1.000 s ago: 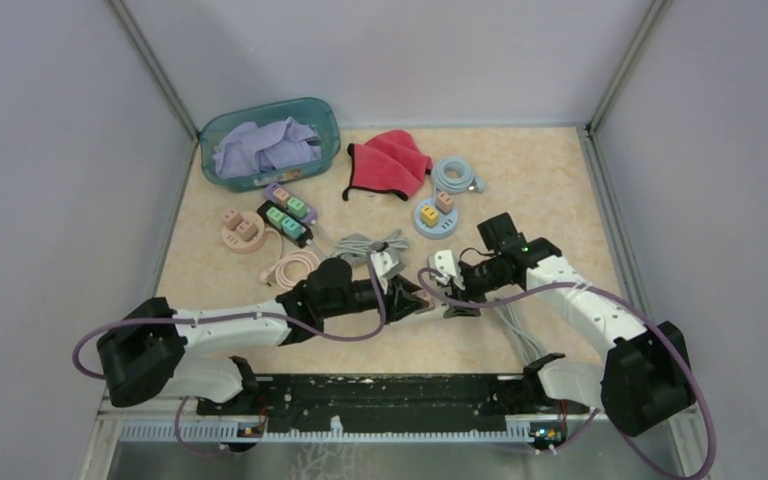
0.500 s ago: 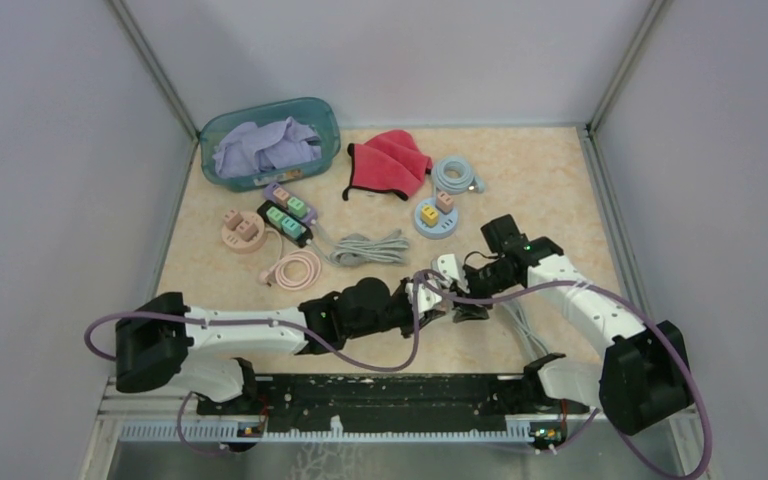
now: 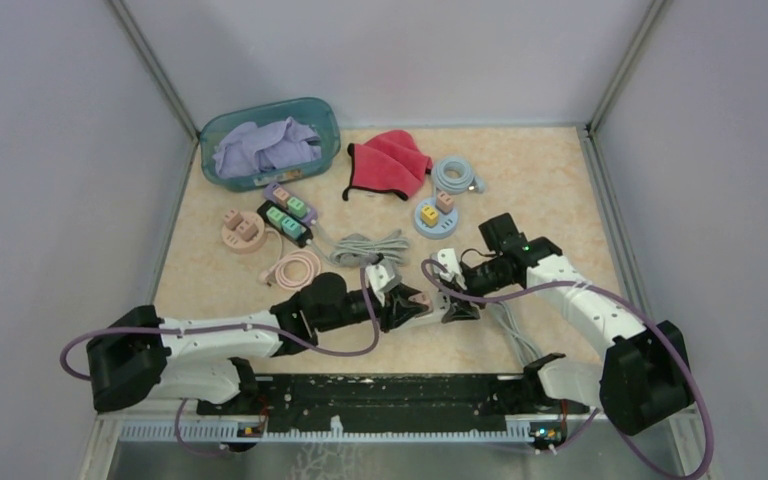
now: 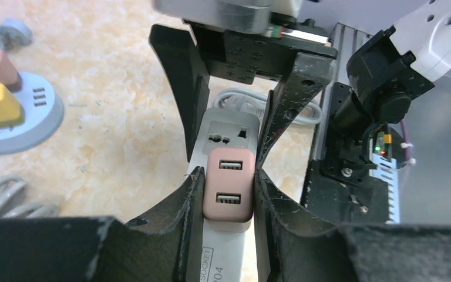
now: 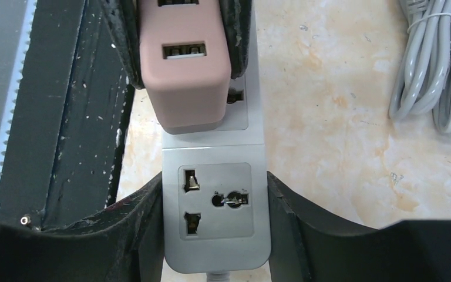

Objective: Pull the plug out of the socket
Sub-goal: Remove the plug from the socket.

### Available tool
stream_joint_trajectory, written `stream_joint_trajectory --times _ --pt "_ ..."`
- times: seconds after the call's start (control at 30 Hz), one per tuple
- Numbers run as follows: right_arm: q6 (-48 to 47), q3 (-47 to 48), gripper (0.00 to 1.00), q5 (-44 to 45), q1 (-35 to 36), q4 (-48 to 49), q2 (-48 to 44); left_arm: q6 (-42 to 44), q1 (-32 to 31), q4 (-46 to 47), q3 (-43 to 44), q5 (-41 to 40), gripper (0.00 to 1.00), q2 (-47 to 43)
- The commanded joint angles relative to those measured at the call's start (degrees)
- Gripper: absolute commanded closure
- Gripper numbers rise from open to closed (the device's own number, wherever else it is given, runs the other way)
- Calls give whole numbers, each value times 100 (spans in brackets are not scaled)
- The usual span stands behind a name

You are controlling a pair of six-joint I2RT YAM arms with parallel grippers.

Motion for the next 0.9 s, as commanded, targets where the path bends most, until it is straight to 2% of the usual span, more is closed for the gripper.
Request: stream_joint_trajectory --times 0.0,0.07,0.13,0.23,0.3,0.37,0.47,0.53,0.6,0.67,0.8,0.87 --pt "151 261 100 196 -131 -9 -11 1461 -525 679 -37 -307 100 -213" --pt "141 268 100 187 -142 -10 -8 2199 -787 468 82 -296 100 -111" --pt "145 261 100 187 -151 -17 -8 2593 -867 129 328 -91 100 20" --pt "137 260 100 188 -160 -10 8 2569 -868 -367 689 -191 100 208" --pt "146 268 100 187 -159 -10 11 2106 -712 -440 828 -357 100 310" --pt "149 269 100 187 -177 -14 16 1207 -248 -366 885 166 100 317" --pt "152 269 100 180 -210 -19 15 -660 607 373 617 1090 100 328" --pt "151 269 100 178 -214 -19 8 -1008 824 1024 334 1323 100 312" --pt "147 269 100 191 -222 -19 9 -727 822 1145 212 1363 100 222" --pt "155 269 100 187 -237 -19 6 -202 713 858 225 1413 100 97" --pt "162 269 100 171 -250 -11 14 1649 -264 -276 469 414 100 -123" --pt "158 277 100 166 -248 -22 47 2107 -538 -618 657 196 100 -41"
